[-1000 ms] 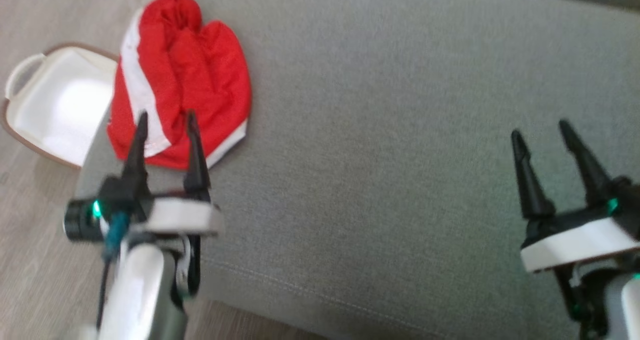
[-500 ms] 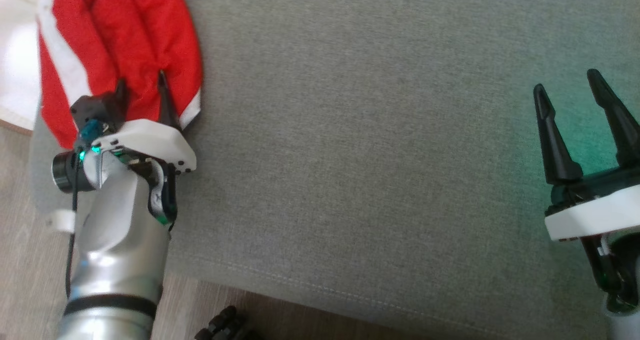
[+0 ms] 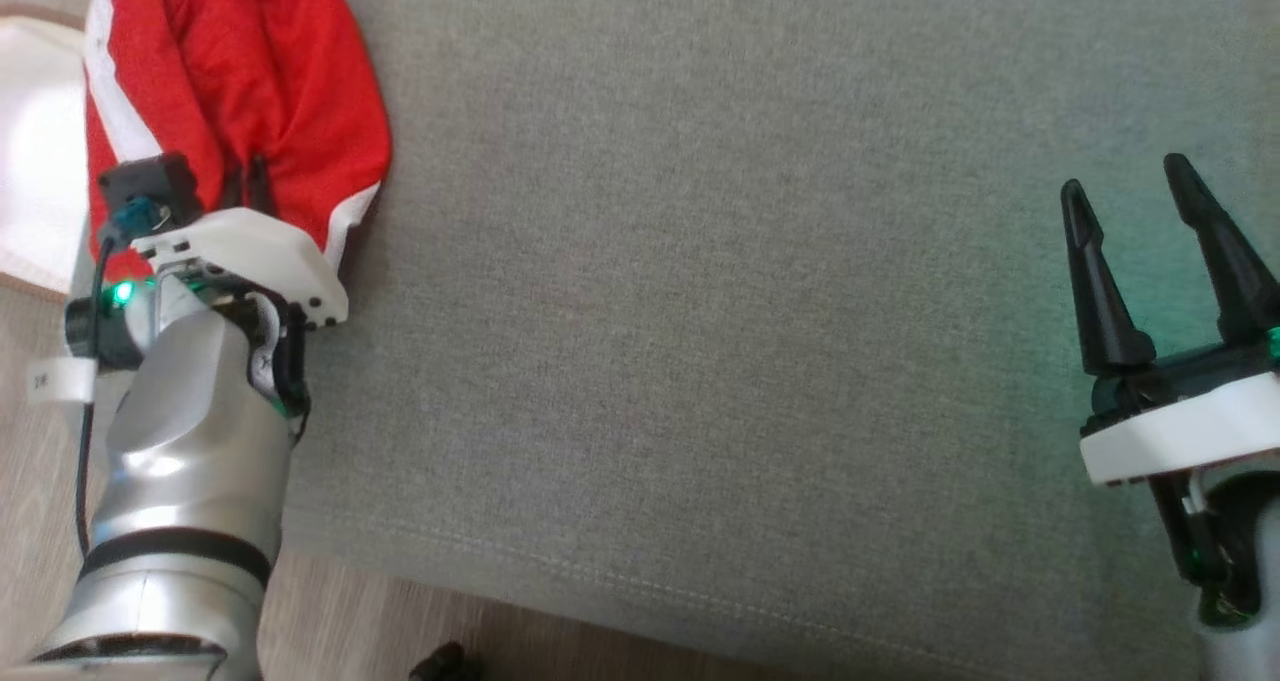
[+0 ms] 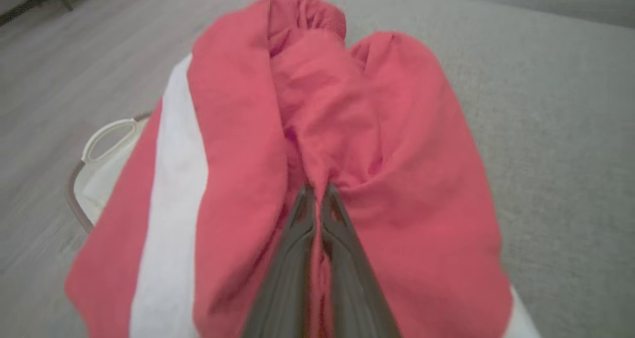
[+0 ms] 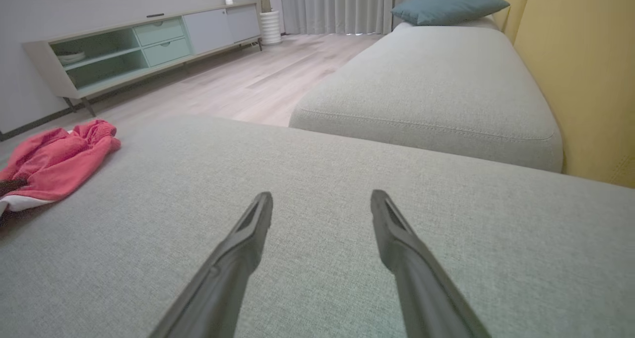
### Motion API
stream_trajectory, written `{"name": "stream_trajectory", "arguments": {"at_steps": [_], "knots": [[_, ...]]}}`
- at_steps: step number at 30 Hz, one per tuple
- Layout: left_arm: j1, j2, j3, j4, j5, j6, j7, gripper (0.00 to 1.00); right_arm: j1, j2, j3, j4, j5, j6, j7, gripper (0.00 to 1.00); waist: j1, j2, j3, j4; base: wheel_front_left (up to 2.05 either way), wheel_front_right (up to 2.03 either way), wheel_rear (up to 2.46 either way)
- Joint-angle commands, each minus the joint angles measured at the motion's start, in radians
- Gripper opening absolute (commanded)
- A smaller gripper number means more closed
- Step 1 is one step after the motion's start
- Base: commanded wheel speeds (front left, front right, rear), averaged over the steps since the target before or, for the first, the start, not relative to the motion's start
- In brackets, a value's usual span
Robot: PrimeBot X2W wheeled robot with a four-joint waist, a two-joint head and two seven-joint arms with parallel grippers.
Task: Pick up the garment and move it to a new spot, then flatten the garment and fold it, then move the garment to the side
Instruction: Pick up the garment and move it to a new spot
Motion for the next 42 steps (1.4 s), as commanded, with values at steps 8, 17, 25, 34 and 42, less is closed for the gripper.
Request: {"name": "stream_trajectory", "arguments": {"at_steps": [8, 17, 25, 34, 42], "knots": [[0.1, 0.073, 0.017, -0.294, 0.049, 0.054, -0.053, 0.0, 0.024, 0.05, 0.027, 0.016, 0.007, 0.007, -0.052, 1.0, 0.0, 0.0, -0.154, -0.022, 0.0, 0.0, 0.0], [0.39, 0.052, -0.013, -0.776, 0.084, 0.087, -0.036, 0.0, 0.083, 0.117, 0.041, 0.072, 0.01, 0.007, -0.097, 1.0, 0.0, 0.0, -0.297, -0.117, 0.0, 0.0, 0.0], [0.527, 0.011, -0.137, -1.065, 0.114, 0.08, 0.088, 0.0, 0.084, 0.142, 0.051, 0.081, 0.016, 0.007, -0.114, 1.0, 0.0, 0.0, -0.279, -0.27, 0.0, 0.0, 0.0], [0.477, -0.038, -0.31, -1.064, 0.095, 0.029, 0.128, 0.0, 0.054, 0.156, 0.054, 0.114, 0.036, 0.007, -0.153, 1.0, 0.0, 0.0, -0.207, -0.49, 0.0, 0.0, 0.0], [0.369, -0.05, -0.418, -0.95, 0.078, 0.014, 0.115, 0.0, 0.029, 0.166, 0.06, 0.15, 0.059, 0.007, -0.189, 1.0, 0.0, 0.0, -0.148, -0.602, 0.0, 0.0, 0.0]]}}
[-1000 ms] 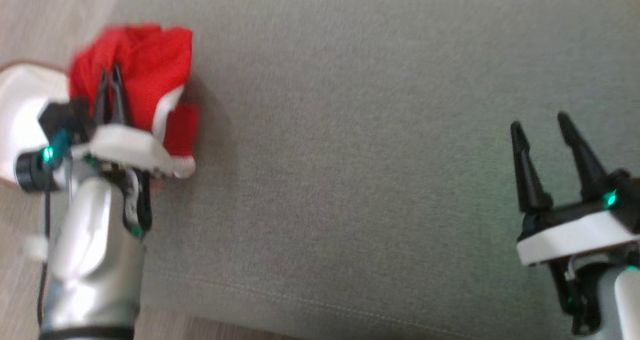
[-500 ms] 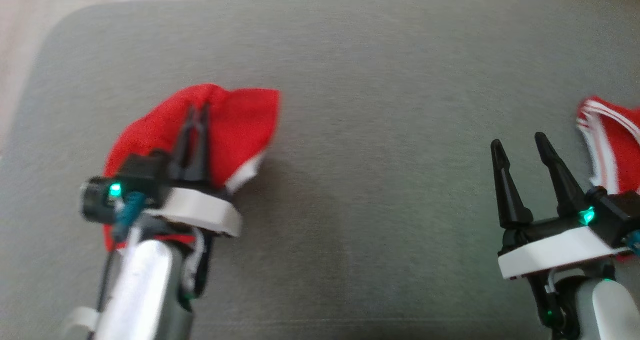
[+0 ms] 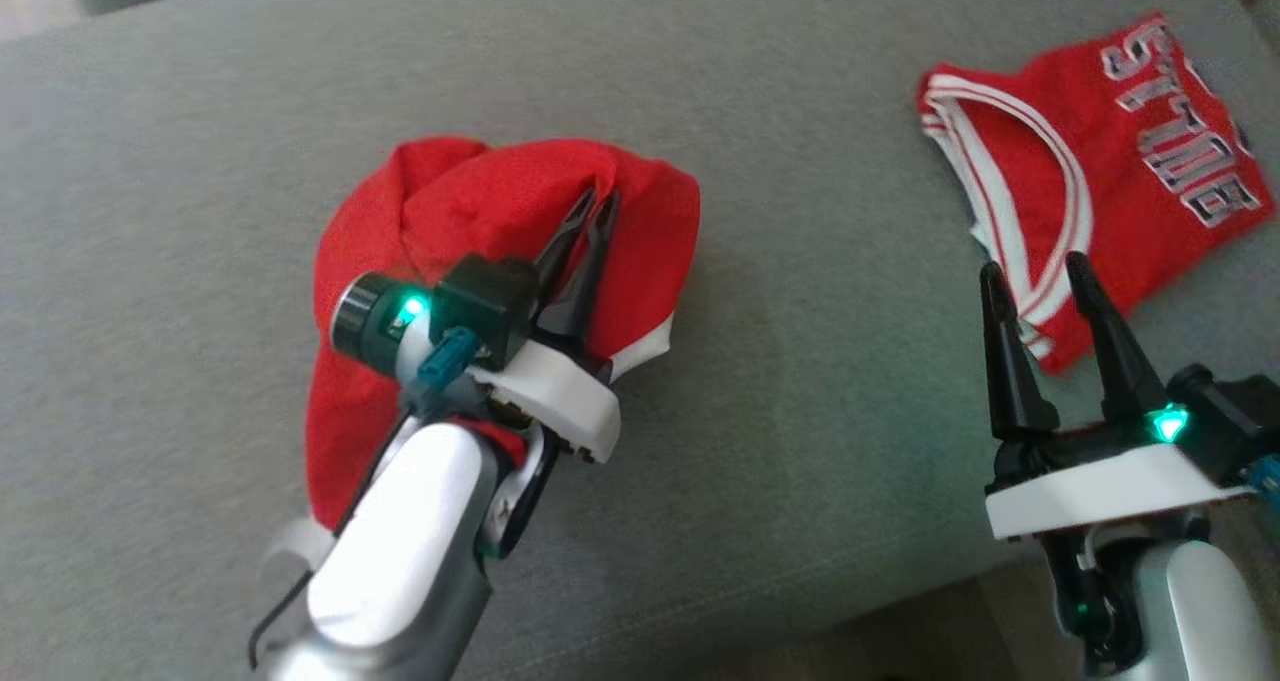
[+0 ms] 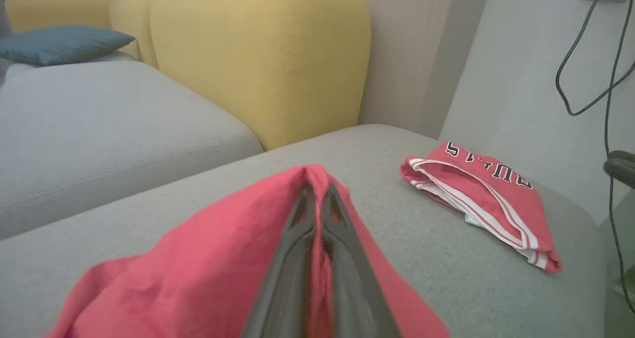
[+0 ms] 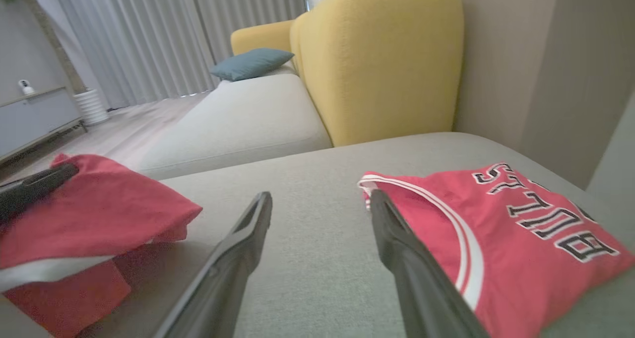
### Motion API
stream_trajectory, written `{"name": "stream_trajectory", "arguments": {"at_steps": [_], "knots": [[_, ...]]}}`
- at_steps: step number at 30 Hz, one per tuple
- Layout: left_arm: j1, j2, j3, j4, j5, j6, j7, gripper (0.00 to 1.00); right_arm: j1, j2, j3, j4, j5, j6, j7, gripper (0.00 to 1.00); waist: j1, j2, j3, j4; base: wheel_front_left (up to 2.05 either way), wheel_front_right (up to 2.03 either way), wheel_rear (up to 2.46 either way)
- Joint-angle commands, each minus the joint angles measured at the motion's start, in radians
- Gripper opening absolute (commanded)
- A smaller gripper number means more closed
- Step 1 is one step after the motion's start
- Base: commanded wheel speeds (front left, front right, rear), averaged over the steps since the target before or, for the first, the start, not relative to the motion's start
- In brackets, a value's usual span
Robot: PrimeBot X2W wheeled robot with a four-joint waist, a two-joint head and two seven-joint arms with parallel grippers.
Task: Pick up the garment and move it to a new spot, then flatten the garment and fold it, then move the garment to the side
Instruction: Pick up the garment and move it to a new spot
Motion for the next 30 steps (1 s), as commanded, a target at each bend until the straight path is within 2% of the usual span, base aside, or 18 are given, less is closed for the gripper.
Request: {"name": "stream_trajectory", "arguments": {"at_steps": [1, 5, 6, 7, 12, 17, 25, 30], "knots": [[-0.042, -0.002, 0.012, -0.008, -0.017, -0.007, -0.022, 0.0, -0.038, 0.006, 0.024, -0.025, 0.008, 0.007, -0.014, 1.0, 0.0, 0.0, 0.054, -0.061, 0.0, 0.0, 0.0], [-0.073, -0.003, -0.046, 0.081, -0.042, -0.021, -0.059, 0.0, -0.048, 0.009, 0.028, -0.002, 0.016, 0.007, -0.034, 1.0, 0.0, 0.0, 0.074, -0.078, 0.0, 0.0, 0.0], [-0.078, -0.003, -0.06, 0.103, -0.046, -0.02, -0.064, 0.37, -0.05, 0.01, 0.029, 0.003, 0.018, 0.007, -0.038, 1.0, 0.0, 0.0, 0.077, -0.078, 0.0, 0.0, 0.0], [-0.083, -0.003, -0.073, 0.12, -0.049, -0.018, -0.073, 0.98, -0.053, 0.011, 0.029, 0.008, 0.019, 0.007, -0.042, 1.0, 0.0, 0.0, 0.079, -0.078, 0.0, 0.0, 0.0], [-0.094, -0.003, -0.134, 0.145, -0.059, -0.009, -0.132, 1.0, -0.053, 0.013, 0.022, 0.033, 0.018, 0.007, -0.052, 1.0, 0.0, 0.0, 0.062, -0.042, 0.0, 0.0, 0.0], [-0.079, 0.007, -0.128, 0.088, -0.044, 0.025, -0.168, 1.0, -0.053, 0.009, 0.016, 0.034, 0.005, 0.007, -0.046, 1.0, 0.0, 0.0, 0.032, 0.02, 0.0, 0.0, 0.0], [-0.014, 0.091, -0.001, -0.005, -0.059, 0.104, -0.178, 1.0, -0.034, -0.007, 0.003, 0.02, -0.01, 0.007, -0.02, 1.0, 0.0, 0.0, -0.019, 0.126, 0.0, 0.0, 0.0], [0.041, 0.15, 0.105, -0.055, -0.076, 0.136, -0.179, 1.0, -0.015, -0.016, -0.007, 0.006, -0.019, 0.007, 0.001, 1.0, 0.0, 0.0, -0.049, 0.18, 0.0, 0.0, 0.0]]}}
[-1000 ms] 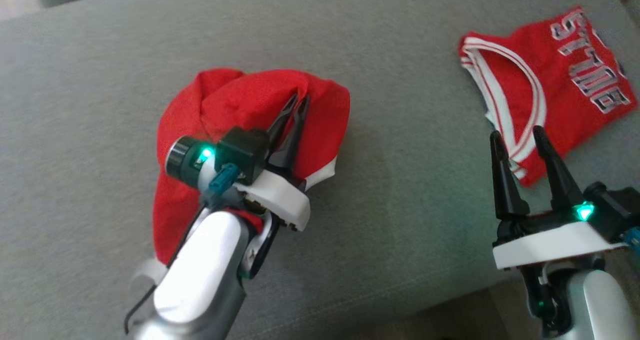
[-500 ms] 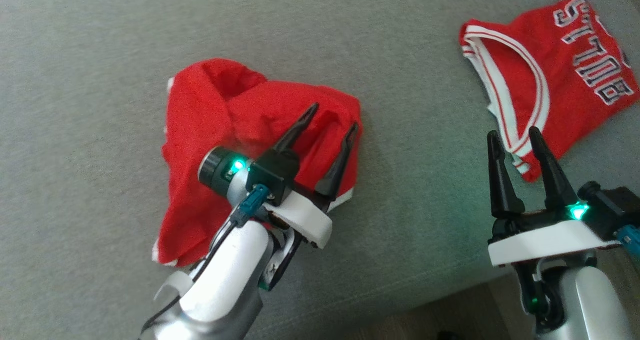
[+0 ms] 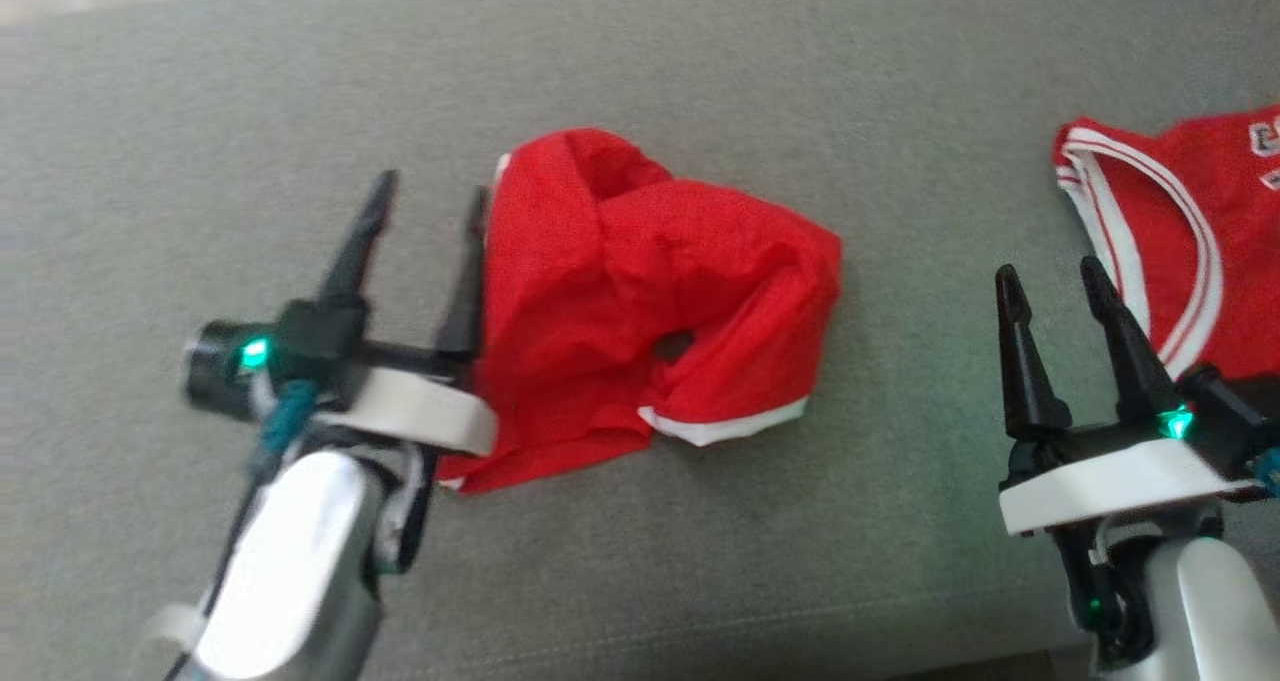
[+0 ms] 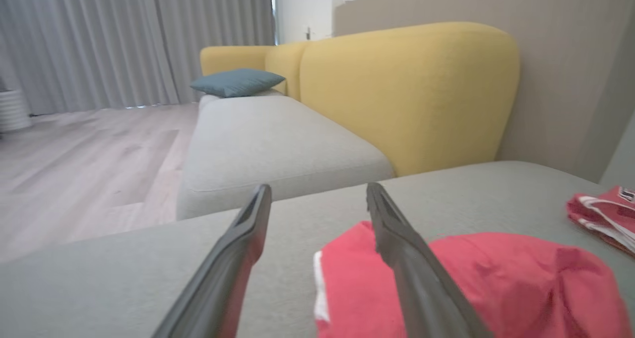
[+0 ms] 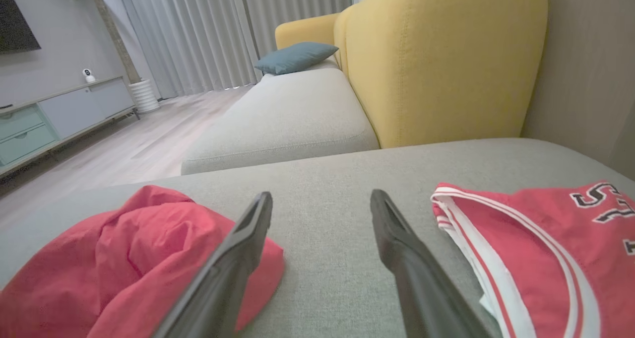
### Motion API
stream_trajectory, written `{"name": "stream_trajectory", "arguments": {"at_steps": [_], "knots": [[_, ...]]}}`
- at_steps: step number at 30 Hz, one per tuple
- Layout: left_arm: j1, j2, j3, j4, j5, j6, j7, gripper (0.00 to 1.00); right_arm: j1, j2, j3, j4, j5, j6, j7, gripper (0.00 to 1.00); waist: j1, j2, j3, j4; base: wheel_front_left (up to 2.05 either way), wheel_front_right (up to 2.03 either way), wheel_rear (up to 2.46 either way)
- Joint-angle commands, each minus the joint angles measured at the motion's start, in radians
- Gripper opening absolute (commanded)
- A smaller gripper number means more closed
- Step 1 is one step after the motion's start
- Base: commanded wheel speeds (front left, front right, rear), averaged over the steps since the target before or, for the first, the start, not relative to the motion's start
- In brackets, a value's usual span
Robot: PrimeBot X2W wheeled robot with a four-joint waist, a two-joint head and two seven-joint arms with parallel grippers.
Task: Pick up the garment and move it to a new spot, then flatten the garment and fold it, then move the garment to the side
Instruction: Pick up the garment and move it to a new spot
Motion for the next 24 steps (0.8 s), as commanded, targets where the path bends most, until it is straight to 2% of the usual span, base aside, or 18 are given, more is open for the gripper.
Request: {"name": "stream_trajectory", "arguments": {"at_steps": [1, 8, 24], "knots": [[-0.005, 0.034, 0.068, -0.051, -0.005, 0.011, -0.008, 1.0, 0.003, -0.016, 0.018, -0.044, -0.007, 0.007, 0.006, 1.0, 0.0, 0.0, -0.027, 0.036, 0.0, 0.0, 0.0], [0.102, 0.084, 0.174, -0.08, -0.015, 0.016, -0.008, 1.0, 0.026, -0.026, 0.015, -0.067, -0.017, 0.007, 0.033, 1.0, 0.0, 0.0, -0.066, 0.074, 0.0, 0.0, 0.0], [0.256, 0.082, 0.178, -0.113, 0.014, 0.01, -0.008, 1.0, 0.099, -0.031, 0.007, -0.102, -0.025, 0.007, 0.078, 1.0, 0.0, 0.0, -0.143, 0.084, 0.0, 0.0, 0.0]]}}
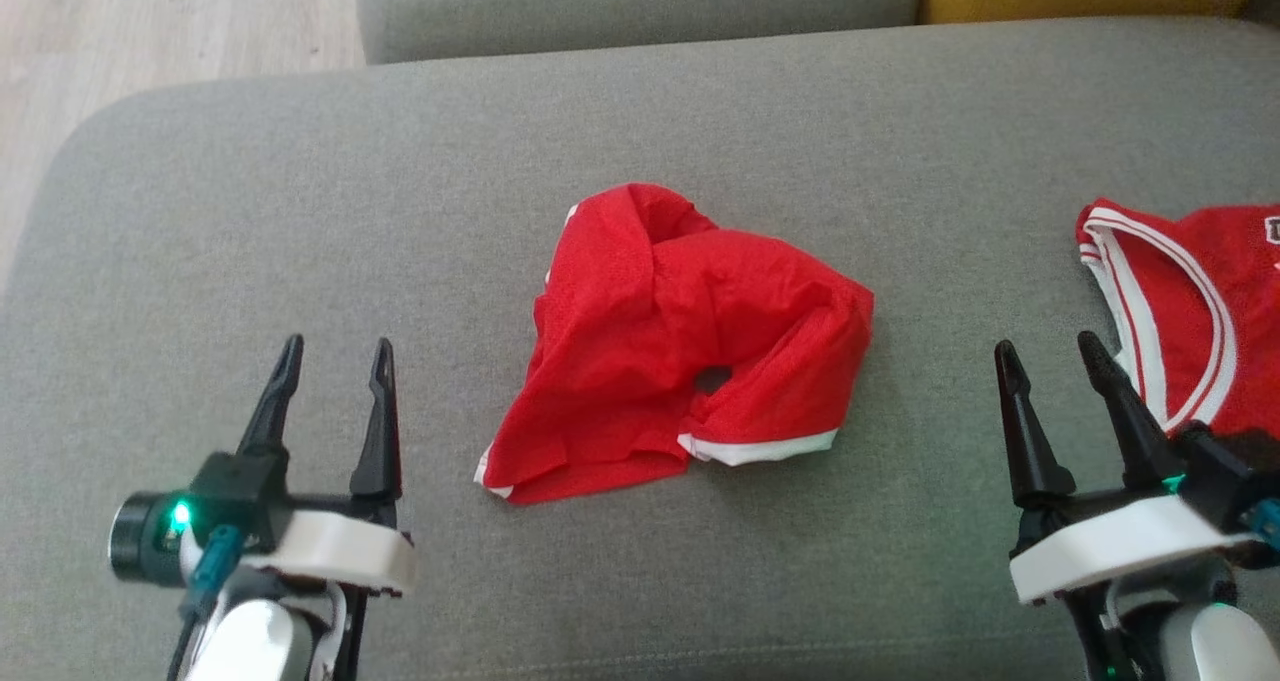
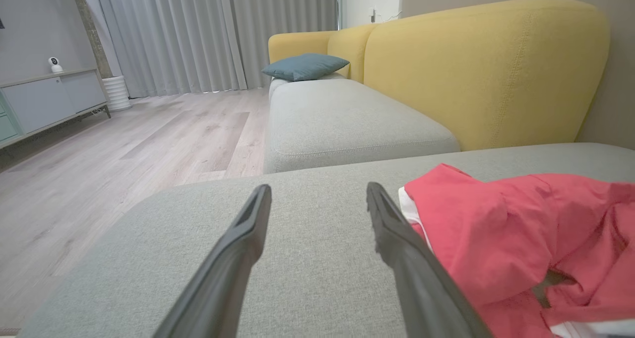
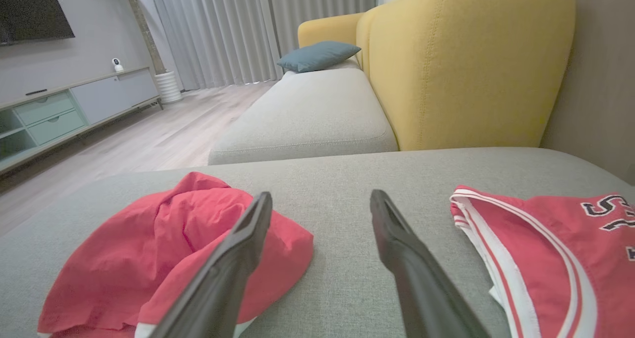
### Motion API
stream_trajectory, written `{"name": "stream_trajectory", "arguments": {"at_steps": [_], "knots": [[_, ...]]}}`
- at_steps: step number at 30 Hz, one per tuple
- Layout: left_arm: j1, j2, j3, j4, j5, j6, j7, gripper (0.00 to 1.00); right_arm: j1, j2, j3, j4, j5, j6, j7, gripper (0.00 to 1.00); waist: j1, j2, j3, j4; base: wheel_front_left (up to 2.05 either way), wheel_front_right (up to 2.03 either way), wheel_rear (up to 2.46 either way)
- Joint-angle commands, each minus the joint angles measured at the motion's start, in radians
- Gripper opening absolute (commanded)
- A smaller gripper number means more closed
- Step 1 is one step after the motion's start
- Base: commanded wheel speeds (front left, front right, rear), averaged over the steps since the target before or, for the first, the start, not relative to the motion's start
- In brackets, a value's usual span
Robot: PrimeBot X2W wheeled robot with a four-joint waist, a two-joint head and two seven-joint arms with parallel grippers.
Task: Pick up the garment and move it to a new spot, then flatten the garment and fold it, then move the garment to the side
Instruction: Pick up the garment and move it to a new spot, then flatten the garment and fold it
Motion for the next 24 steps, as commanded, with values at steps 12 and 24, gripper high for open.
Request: {"name": "stream_trajectory", "arguments": {"at_steps": [12, 24], "knots": [[-0.025, 0.014, 0.038, -0.011, 0.019, -0.011, -0.005, 1.0, -0.004, -0.007, 0.013, -0.051, -0.011, 0.007, 0.011, 1.0, 0.0, -0.0001, -0.017, 0.005, 0.0, 0.0, 0.0], [-0.036, 0.013, 0.044, -0.021, 0.033, -0.016, -0.005, 1.0, -0.014, -0.014, 0.03, -0.047, -0.012, 0.007, 0.018, 1.0, 0.0, -0.0001, -0.006, 0.015, 0.0, 0.0, 0.0]]}}
